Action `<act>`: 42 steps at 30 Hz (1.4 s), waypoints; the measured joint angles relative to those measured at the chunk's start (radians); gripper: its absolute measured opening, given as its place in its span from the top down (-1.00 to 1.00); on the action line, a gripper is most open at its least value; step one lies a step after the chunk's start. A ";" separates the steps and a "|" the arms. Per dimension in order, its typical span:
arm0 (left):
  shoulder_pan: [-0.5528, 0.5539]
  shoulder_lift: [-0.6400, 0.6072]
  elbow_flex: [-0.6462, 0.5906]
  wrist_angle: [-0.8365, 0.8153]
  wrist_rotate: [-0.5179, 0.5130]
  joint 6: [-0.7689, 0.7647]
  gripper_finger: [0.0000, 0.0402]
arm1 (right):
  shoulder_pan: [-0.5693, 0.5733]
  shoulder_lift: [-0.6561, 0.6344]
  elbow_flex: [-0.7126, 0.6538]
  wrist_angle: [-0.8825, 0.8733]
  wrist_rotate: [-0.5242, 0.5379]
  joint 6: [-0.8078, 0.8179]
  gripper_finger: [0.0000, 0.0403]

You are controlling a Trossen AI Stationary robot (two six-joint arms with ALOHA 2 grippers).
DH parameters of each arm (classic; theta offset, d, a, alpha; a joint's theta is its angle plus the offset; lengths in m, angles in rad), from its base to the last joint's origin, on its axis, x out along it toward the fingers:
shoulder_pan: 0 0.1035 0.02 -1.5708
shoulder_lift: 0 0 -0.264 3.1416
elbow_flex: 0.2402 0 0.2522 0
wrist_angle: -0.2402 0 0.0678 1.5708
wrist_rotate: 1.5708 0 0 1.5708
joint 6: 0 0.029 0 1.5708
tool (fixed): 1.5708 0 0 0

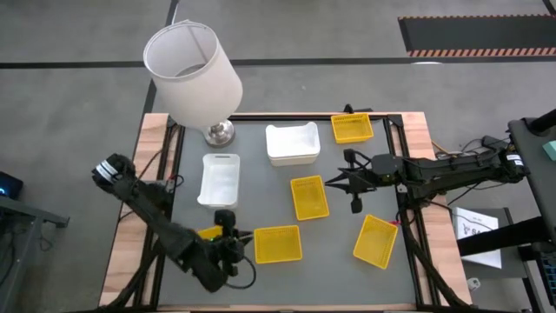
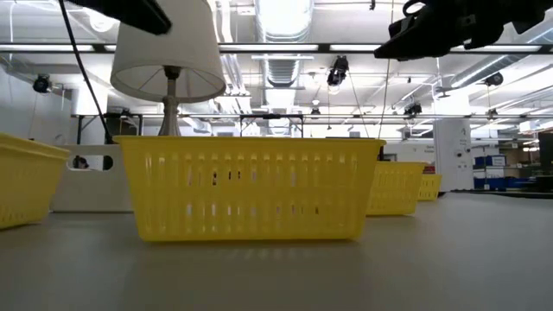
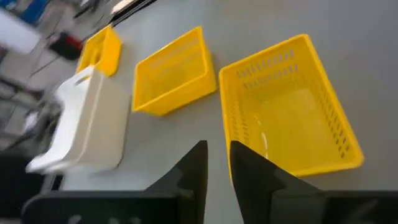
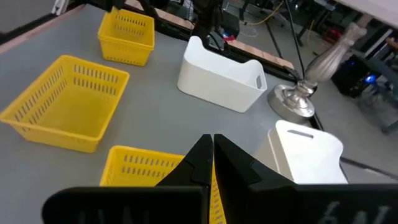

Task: Stack baskets by color
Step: Stack the yellow basket on the other yellow basket

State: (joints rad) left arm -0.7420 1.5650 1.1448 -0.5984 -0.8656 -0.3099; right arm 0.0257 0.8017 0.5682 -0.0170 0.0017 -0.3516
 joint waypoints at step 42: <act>0.395 -0.455 -0.515 0.930 0.217 0.893 0.87 | -0.040 0.590 0.508 -0.795 -0.001 -0.397 0.91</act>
State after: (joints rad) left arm -0.3467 1.1099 0.6296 0.3317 -0.6487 0.5835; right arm -0.0139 1.3919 1.0762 -0.8116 0.0002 -0.7489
